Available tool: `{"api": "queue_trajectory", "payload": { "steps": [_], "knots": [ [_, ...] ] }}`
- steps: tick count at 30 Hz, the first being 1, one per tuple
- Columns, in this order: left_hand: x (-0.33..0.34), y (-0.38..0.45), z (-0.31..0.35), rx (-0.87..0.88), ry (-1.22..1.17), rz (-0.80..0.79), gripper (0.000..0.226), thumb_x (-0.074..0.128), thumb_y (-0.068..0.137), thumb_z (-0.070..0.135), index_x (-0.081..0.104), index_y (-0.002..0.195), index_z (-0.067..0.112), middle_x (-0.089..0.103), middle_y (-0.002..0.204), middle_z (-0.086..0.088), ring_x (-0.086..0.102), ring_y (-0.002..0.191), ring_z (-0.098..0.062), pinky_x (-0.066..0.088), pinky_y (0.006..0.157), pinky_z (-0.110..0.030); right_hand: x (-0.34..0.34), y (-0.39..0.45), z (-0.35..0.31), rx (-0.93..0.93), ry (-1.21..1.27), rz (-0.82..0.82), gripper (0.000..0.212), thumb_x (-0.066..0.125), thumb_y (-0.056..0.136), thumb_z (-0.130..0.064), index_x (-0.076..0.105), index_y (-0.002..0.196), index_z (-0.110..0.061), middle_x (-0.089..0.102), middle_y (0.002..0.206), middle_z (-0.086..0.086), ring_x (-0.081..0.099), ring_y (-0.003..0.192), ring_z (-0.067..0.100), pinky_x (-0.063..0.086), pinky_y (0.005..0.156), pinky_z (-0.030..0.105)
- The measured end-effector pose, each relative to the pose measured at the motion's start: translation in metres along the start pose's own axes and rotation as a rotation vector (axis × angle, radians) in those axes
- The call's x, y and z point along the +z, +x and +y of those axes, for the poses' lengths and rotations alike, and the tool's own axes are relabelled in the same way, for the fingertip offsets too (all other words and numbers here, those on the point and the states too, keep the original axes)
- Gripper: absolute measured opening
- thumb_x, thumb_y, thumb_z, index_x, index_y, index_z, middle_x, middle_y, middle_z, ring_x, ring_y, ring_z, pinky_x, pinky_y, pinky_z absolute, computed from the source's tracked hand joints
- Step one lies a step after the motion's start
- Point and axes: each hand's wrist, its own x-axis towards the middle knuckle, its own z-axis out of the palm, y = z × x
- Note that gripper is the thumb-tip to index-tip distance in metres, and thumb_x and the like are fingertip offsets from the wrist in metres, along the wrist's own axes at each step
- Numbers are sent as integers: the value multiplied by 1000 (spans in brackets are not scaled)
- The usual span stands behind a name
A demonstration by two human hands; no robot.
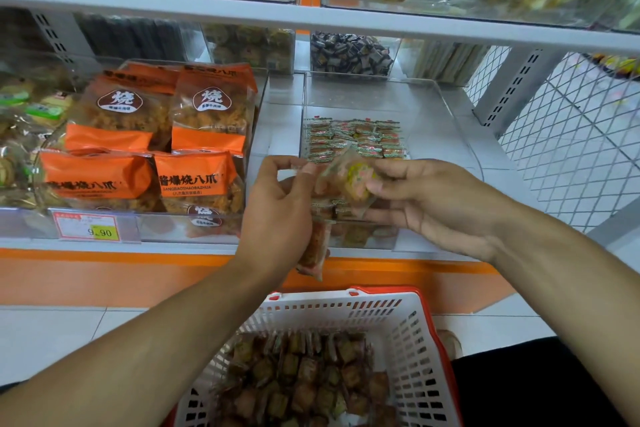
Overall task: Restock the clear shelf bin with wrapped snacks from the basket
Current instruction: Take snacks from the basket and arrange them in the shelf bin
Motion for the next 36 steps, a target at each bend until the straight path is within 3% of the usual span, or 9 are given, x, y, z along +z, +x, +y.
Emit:
{"api": "queue_trajectory", "payload": {
  "steps": [3, 6, 8, 11, 15, 19, 23, 30, 36],
  "knots": [
    [3, -3, -1, 37, 7, -31, 12, 52, 100, 46, 52, 102, 35, 76, 83, -7, 73, 76, -40, 57, 64, -65, 2, 5, 7, 40, 136, -21, 24, 57, 92, 0, 66, 114, 3, 73, 107, 18, 73, 95, 26, 61, 82, 38],
    [4, -5, 0, 64, 26, -40, 18, 47, 102, 46, 53, 99, 29, 75, 79, -15, 72, 76, -40, 59, 66, -60, 4, 7, 14, 77, 69, -34, 18, 64, 87, -8, 74, 101, -1, 73, 104, 21, 72, 98, 33, 58, 87, 47],
    [2, -4, -1, 77, 65, -54, 20, 45, 103, 47, 53, 95, 30, 73, 77, -18, 70, 71, -43, 57, 53, -52, 3, 7, 15, 63, 44, -40, 16, 65, 88, -10, 75, 99, -4, 73, 106, 21, 72, 100, 33, 59, 86, 46],
    [2, -4, -1, 68, 72, -127, 20, 45, 103, 47, 52, 93, 32, 75, 80, -13, 72, 62, -36, 48, 48, -35, -4, 6, 11, 53, 20, -86, 30, 66, 86, -9, 68, 115, -6, 71, 113, 23, 70, 105, 35, 59, 88, 41],
    [4, -6, 4, 4, -92, -231, 16, 53, 101, 41, 62, 103, 27, 77, 85, -2, 76, 66, -32, 49, 41, -23, -21, 3, 0, 51, -182, -196, 55, 65, 88, -13, 52, 140, -26, 68, 121, 22, 69, 106, 35, 57, 91, 40],
    [2, -4, 12, -176, -225, -313, 31, 62, 93, 49, 68, 113, 26, 78, 97, -10, 74, 64, -29, 44, 37, -22, -31, -1, -7, 41, -305, -266, 50, 61, 92, -20, 54, 139, -34, 65, 129, 17, 65, 114, 34, 54, 96, 44],
    [-3, -1, 19, -306, -198, -470, 49, 56, 86, 68, 78, 100, 26, 78, 92, -11, 65, 49, -16, 41, 35, -19, -33, -1, -4, 51, -395, -230, 51, 65, 86, -13, 59, 135, -22, 64, 128, 16, 67, 110, 24, 58, 86, 33],
    [3, -1, 13, -291, -139, -458, 24, 65, 95, 33, 63, 116, 20, 78, 91, -10, 67, 51, -16, 42, 35, -20, -33, -5, -9, 57, -431, -193, 63, 70, 76, -1, 59, 134, -19, 54, 127, 34, 66, 106, 39, 59, 88, 39],
    [6, 2, 12, -263, -117, -433, 35, 65, 97, 28, 54, 130, 26, 79, 90, -3, 71, 57, -18, 46, 38, -23, -34, -7, -13, 68, -367, -115, 42, 70, 75, -5, 65, 117, -5, 71, 106, 14, 73, 84, 23, 62, 70, 32]
  ]
}}
